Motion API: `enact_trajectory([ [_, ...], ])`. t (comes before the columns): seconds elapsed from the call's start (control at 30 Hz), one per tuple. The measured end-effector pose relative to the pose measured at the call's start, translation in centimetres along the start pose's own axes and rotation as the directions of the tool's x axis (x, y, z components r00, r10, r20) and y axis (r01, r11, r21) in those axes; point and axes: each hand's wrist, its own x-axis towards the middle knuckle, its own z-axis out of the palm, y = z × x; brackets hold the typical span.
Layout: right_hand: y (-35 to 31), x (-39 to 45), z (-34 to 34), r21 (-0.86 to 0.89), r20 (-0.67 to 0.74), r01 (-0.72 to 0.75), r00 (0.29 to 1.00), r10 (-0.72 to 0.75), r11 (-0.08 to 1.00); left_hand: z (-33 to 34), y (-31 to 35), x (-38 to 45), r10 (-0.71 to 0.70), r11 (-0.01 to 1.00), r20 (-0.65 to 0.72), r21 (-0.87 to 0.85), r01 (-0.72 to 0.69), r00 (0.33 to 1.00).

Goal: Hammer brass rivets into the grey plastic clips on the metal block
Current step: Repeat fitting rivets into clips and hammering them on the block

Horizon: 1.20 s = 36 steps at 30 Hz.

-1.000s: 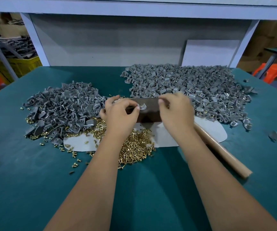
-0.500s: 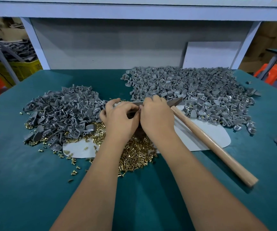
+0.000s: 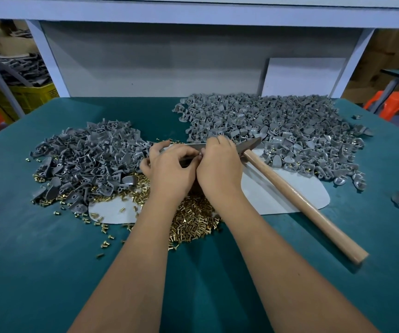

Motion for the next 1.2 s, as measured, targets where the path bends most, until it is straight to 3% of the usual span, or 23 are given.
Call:
enact_trajectory([
  [0.3,0.9,-0.3,0.2,0.057,-0.029,0.053,0.998,-0.051,0.997,0.1,0.0,-0.1,-0.002,1.000,0.009,-0.001,0.002,1.000],
  [0.47,1.9,-1.1,-0.4,0.219,-0.079,0.102,0.993,-0.087,0.970,0.1,0.0,0.1,-0.032,0.998,0.061,-0.043,0.035,0.998],
  [0.63,4.7,-0.6,-2.8,0.006,-0.216,-0.098,0.972,0.097,0.995,0.0,0.1,0.0,-0.071,0.997,0.104,-0.032,0.074,0.992],
  [0.77,8.4,-1.3,-4.1,-0.280,-0.049,-0.222,0.975,0.217,0.934,-0.1,0.3,-0.1,-0.086,0.995,0.123,-0.037,0.091,0.989],
  [0.93,8.8,-0.8,-4.2,-0.325,0.159,-0.235,0.941,0.298,0.916,0.0,0.3,-0.2,-0.094,0.992,0.128,-0.066,0.103,0.987],
  [1.07,8.4,0.1,-5.2,-0.255,0.166,-0.335,0.909,0.383,0.907,0.0,0.4,-0.3,-0.103,0.993,0.119,-0.048,0.109,0.988],
  [1.2,7.2,-0.2,-6.7,-0.151,0.054,-0.297,0.950,0.308,0.943,0.0,0.5,-0.4,-0.131,0.990,0.109,-0.040,0.136,0.985],
])
